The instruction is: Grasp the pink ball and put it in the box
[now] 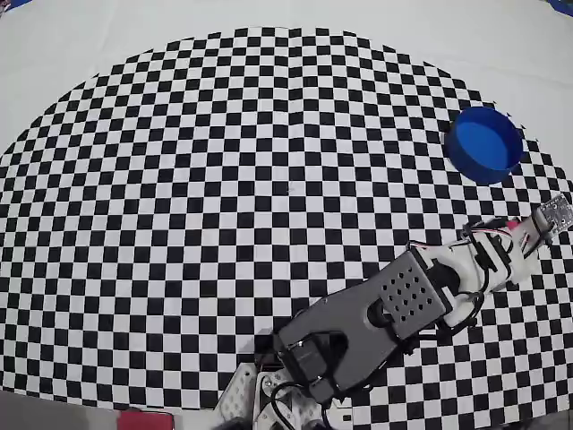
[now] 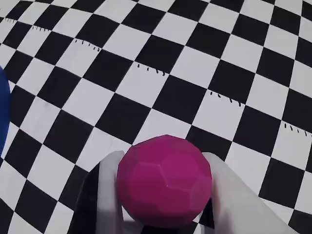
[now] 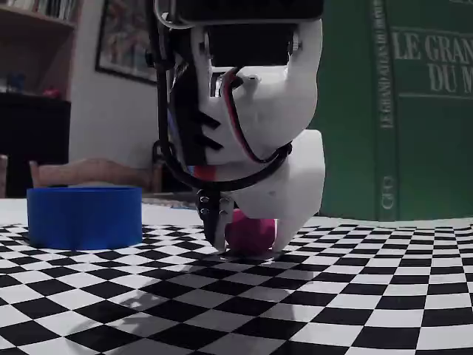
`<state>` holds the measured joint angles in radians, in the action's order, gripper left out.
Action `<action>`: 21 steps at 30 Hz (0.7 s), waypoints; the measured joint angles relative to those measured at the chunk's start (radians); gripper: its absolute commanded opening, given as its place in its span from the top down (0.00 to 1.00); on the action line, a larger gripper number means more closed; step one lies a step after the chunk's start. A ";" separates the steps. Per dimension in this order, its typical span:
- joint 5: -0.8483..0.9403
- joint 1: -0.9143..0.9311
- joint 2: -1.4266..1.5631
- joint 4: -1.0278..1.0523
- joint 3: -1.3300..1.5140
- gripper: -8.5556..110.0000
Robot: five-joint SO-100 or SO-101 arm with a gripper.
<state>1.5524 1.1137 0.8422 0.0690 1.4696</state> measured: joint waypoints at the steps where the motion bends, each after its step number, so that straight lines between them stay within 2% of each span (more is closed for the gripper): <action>1: 0.000 0.000 0.000 0.000 0.000 0.93; 21: 0.000 0.002 0.114 0.000 0.084 0.93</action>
<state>1.5524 1.1152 0.9557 0.0690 1.5539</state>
